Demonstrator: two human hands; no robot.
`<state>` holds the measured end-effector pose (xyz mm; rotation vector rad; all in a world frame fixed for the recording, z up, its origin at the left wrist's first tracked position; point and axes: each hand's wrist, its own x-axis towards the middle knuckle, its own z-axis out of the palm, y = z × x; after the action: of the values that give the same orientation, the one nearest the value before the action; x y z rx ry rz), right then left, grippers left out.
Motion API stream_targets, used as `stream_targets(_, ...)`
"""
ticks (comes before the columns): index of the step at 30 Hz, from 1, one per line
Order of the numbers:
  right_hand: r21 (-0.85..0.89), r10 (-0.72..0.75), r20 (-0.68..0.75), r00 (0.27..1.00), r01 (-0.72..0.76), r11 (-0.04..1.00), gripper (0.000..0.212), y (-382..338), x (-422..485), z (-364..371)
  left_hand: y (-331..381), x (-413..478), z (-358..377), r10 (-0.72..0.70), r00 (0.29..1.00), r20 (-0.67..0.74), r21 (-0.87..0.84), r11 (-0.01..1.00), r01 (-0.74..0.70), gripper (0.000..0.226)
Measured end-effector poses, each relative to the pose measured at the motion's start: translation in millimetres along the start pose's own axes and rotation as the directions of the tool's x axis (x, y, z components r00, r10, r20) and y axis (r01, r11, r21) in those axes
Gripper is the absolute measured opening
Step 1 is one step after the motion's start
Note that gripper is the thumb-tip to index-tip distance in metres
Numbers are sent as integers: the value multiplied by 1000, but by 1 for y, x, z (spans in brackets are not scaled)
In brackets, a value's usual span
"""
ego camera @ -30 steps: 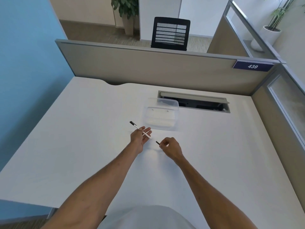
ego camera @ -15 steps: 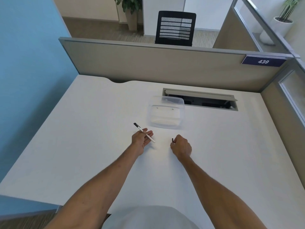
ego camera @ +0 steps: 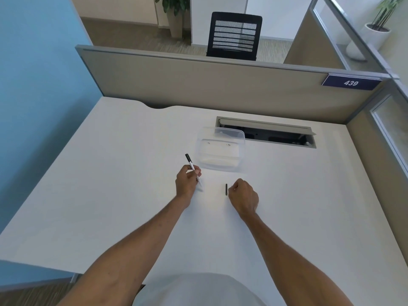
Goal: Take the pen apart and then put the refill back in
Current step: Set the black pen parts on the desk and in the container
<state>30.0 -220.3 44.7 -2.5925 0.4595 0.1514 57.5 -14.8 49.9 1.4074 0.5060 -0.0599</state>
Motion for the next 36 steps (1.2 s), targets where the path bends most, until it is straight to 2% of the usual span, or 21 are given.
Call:
stream_targets(5, 9, -5, -4, 1000, 5, 1000, 15, 1, -6, -1, -4, -8, -7, 134, 991, 2, 229, 965, -131, 6)
stream_targets(14, 25, -27, -23, 999, 28, 999, 14, -3, -4, -4, 0, -9, -7, 181, 984, 3, 298, 939, -173, 8)
stream_targets(18, 41, -47, -35, 998, 49, 998, 11, -5, -3, -7, 14, -5, -3, 202, 979, -22, 186, 963, -195, 4)
stream_targets(29, 33, -80, -28, 996, 81, 996, 12, -11, -1, -2, 56, 26, -13, 208, 972, -109, 0, 978, -209, 17)
stream_targets(36, 35, -166, 35, 985, 165, 986, 14, -33, 2, 7, 47, 36, -23, 53, 991, -126, -95, 993, -65, 22)
